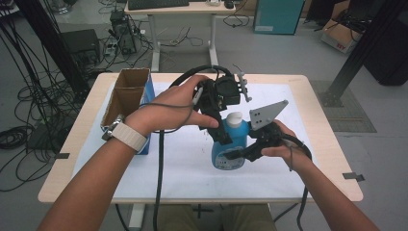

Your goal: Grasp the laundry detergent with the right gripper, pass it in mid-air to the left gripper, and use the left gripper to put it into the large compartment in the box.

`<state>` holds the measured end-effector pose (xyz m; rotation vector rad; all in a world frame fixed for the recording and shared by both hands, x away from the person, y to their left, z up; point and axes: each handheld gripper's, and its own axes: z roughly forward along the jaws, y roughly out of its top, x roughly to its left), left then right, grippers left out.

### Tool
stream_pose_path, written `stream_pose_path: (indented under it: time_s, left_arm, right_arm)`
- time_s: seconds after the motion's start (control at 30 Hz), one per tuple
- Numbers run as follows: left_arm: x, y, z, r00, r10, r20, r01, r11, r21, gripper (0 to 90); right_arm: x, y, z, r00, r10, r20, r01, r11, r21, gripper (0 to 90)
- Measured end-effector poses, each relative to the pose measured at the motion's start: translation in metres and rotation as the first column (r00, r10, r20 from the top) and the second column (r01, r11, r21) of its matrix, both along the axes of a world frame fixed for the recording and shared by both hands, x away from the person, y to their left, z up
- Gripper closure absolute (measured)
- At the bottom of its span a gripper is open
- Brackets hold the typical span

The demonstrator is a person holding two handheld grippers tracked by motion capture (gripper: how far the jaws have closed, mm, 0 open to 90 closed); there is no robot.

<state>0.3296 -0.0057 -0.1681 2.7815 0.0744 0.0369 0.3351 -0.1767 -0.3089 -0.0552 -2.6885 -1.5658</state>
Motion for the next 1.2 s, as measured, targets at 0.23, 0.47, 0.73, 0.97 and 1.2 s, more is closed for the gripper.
stream_pose_path:
  time_s: [0.23,0.47,0.73,0.97,1.2]
  left_arm:
    - [0.000,0.000,0.000,1.0000,0.000,0.002,0.000,1.0000,-0.001,4.8]
    - [-0.001,-0.002,-0.001,0.9999,0.010,0.005,-0.010,0.9999,-0.010,4.8]
    - [0.000,-0.008,-0.008,1.0000,-0.006,-0.006,0.006,0.9999,0.015,5.6]
    - [0.002,-0.015,-0.015,0.9999,-0.014,-0.008,0.014,0.9996,0.024,6.7]
    - [0.003,-0.021,-0.021,0.9993,-0.025,-0.026,0.026,0.9990,0.037,10.7]
  right_arm:
    - [0.000,0.000,0.000,1.0000,0.001,-0.001,-0.001,1.000,-0.001,42.9]
    - [-0.001,0.001,0.000,1.0000,0.002,-0.006,-0.002,1.000,0.000,43.0]
    - [-0.001,0.002,0.000,1.0000,0.004,-0.006,-0.004,1.000,-0.002,43.2]
    - [-0.003,0.003,0.001,0.9999,0.008,-0.013,-0.008,1.000,-0.001,43.2]
    - [-0.004,0.002,0.001,0.9998,0.012,-0.013,-0.012,1.000,-0.002,43.2]
